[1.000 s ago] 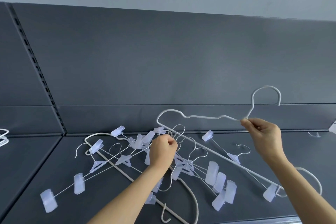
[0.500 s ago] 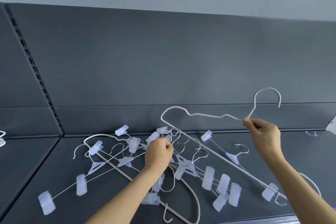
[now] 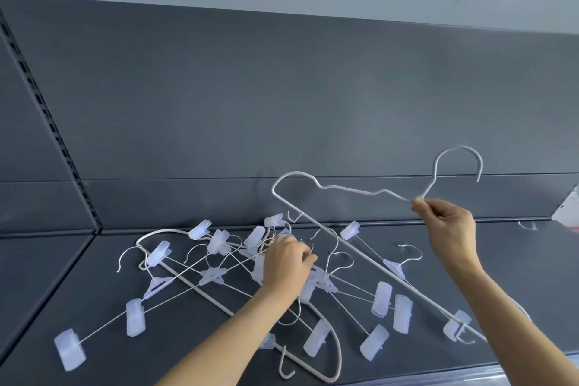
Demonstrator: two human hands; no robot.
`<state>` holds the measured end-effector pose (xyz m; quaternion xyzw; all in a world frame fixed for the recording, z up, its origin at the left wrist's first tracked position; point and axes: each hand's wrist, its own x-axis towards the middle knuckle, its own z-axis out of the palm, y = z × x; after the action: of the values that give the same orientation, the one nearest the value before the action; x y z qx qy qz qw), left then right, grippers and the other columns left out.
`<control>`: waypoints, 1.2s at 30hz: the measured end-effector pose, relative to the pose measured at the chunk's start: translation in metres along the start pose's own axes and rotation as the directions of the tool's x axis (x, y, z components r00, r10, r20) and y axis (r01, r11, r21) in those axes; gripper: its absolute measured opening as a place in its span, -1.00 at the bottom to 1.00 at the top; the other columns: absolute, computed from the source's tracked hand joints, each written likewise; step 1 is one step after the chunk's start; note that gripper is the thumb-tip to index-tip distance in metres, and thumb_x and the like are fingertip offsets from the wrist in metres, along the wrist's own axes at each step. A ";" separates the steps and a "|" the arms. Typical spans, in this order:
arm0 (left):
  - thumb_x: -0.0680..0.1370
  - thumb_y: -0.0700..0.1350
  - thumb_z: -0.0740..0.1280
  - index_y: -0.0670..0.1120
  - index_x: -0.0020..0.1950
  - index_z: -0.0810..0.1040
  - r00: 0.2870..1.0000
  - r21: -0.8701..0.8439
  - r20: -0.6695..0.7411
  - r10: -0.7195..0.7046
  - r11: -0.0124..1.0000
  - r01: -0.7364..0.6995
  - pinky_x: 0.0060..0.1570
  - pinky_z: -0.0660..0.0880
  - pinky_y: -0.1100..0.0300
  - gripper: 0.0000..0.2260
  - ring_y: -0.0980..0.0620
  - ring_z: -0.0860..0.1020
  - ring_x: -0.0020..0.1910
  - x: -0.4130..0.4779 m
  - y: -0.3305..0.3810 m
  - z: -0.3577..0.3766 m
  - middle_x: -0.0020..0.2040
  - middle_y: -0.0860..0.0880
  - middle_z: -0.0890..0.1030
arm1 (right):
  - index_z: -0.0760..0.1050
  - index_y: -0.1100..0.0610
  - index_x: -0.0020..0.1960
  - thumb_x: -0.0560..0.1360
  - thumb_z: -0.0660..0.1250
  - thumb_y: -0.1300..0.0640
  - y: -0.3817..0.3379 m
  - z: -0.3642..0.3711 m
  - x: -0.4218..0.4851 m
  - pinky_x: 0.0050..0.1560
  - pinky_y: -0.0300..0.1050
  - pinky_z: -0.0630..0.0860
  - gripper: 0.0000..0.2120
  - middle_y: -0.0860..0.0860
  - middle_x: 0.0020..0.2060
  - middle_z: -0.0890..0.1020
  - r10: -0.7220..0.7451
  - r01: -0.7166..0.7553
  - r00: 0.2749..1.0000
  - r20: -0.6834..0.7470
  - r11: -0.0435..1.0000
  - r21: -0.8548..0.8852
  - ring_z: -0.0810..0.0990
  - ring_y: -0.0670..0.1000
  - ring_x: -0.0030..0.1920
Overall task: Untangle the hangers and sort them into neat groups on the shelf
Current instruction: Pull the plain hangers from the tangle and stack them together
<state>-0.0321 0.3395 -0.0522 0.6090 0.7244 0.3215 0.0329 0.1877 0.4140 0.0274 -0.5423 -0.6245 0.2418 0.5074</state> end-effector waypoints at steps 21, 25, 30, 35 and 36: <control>0.10 -0.02 0.62 -0.02 -0.54 0.54 0.998 0.202 -0.066 0.008 0.979 0.006 -0.48 0.45 0.24 -0.74 0.07 0.47 -0.48 0.004 0.039 0.026 -0.54 0.10 0.51 | 0.55 0.34 -0.25 0.48 0.32 0.12 0.004 0.002 0.004 -0.50 -0.32 0.18 -0.72 0.10 -0.47 0.30 0.007 -0.008 1.000 0.014 0.999 0.036 0.21 -0.09 -0.48; 0.13 -0.06 0.62 -0.01 -0.50 0.58 0.997 0.139 -0.078 0.022 0.990 -0.011 -0.44 0.49 0.22 -0.78 0.06 0.50 -0.45 0.004 0.037 0.029 -0.52 0.10 0.53 | 0.56 0.18 -0.31 0.48 0.33 0.09 0.001 0.012 0.003 -0.58 -0.34 0.17 -0.76 -0.01 -0.58 0.30 0.054 -0.053 0.992 0.112 0.999 -0.009 0.19 -0.08 -0.54; 0.30 -0.14 0.53 -0.11 -0.39 0.62 0.997 -0.038 -0.074 0.018 0.999 -0.021 -0.33 0.49 0.11 -0.87 -0.03 0.51 -0.37 0.000 0.032 0.032 -0.44 0.01 0.58 | 0.56 0.22 -0.29 0.49 0.31 0.05 -0.001 0.029 0.003 -0.34 -0.12 0.21 -0.72 0.05 -0.53 0.30 0.070 -0.056 0.990 0.120 0.992 -0.112 0.21 0.05 -0.40; 0.39 -0.17 0.45 -0.14 -0.39 0.60 0.994 -0.050 -0.104 0.041 0.998 -0.046 -0.26 0.45 0.07 -0.85 -0.07 0.48 -0.32 -0.004 0.027 0.031 -0.41 -0.04 0.56 | 0.54 0.22 -0.26 0.49 0.29 0.00 -0.002 0.031 0.009 -0.35 -0.09 0.25 -0.70 0.11 -0.49 0.38 0.050 -0.047 0.999 0.011 0.973 -0.224 0.28 0.11 -0.37; 0.39 -0.17 0.44 -0.14 -0.38 0.60 0.994 -0.042 -0.106 0.036 0.998 -0.041 -0.25 0.45 0.06 -0.85 -0.07 0.48 -0.30 -0.005 0.025 0.031 -0.40 -0.05 0.57 | 0.54 0.23 -0.25 0.49 0.30 0.00 -0.002 0.027 0.013 -0.34 -0.08 0.26 -0.70 0.12 -0.47 0.40 0.039 -0.042 0.999 -0.021 0.976 -0.216 0.29 0.12 -0.36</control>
<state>0.0042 0.3490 -0.0655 0.6041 0.7060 0.3696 0.0019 0.1638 0.4318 0.0239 -0.6088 -0.6317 0.1783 0.4455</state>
